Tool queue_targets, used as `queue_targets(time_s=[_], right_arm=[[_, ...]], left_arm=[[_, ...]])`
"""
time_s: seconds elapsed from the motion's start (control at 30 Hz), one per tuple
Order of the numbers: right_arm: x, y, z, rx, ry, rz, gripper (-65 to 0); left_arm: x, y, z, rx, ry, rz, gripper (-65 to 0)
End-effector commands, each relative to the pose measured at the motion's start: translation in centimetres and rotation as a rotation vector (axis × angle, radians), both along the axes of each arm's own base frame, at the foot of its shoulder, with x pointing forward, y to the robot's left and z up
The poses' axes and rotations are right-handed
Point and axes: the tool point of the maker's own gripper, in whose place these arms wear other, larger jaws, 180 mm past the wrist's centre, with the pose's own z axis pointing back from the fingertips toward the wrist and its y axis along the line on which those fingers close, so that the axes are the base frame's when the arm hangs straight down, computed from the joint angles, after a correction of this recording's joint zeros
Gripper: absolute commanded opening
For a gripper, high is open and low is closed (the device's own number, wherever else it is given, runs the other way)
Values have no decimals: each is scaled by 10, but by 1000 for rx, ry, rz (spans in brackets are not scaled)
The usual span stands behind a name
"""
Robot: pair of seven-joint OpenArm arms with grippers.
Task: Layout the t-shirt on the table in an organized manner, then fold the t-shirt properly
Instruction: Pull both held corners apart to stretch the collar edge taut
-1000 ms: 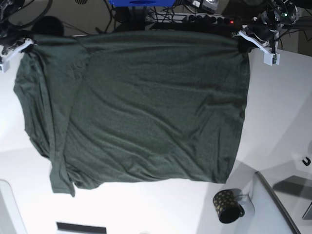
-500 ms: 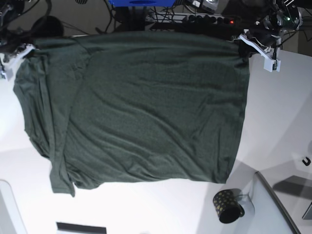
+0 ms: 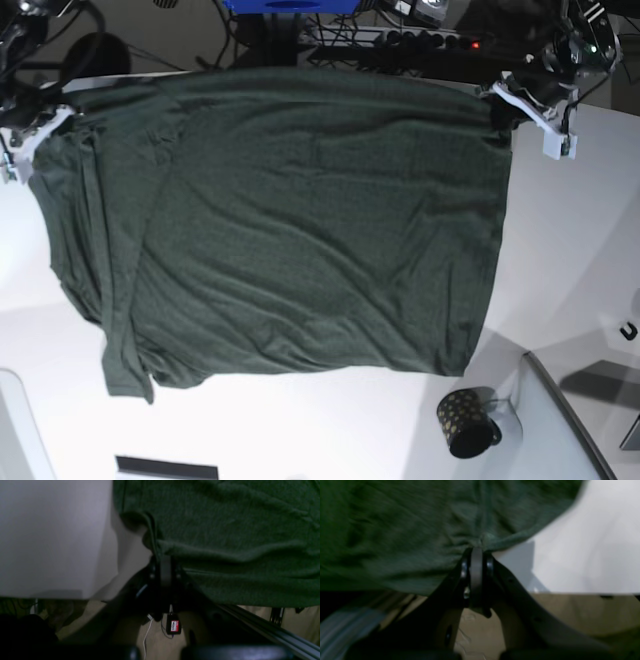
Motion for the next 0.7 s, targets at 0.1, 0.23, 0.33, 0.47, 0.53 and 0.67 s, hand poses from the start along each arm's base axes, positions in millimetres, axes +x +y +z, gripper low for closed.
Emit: queue_targets(time_s=[0.1, 0.23, 0.33, 0.47, 0.53, 0.67], right_arm=[[26, -13, 18, -36, -70, 4, -648], [36, -13, 21, -34, -89, 5, -648], [50, -12, 26, -47, -104, 51, -648], [68, 5, 18, -1, -102, 95, -648], [73, 8, 14, 21, -101, 91, -648], [83, 2, 13, 30, -109, 84, -648]], left_arm=[[20, 2, 12, 6, -32, -19, -650], [36, 2, 16, 6, -60, -18, -650], [44, 1, 18, 3, -51, -26, -650], [51, 0, 14, -15, -47, -17, -650], [51, 0, 8, -31, -34, -9, -650], [54, 0, -1, -55, -20, 4, -650]])
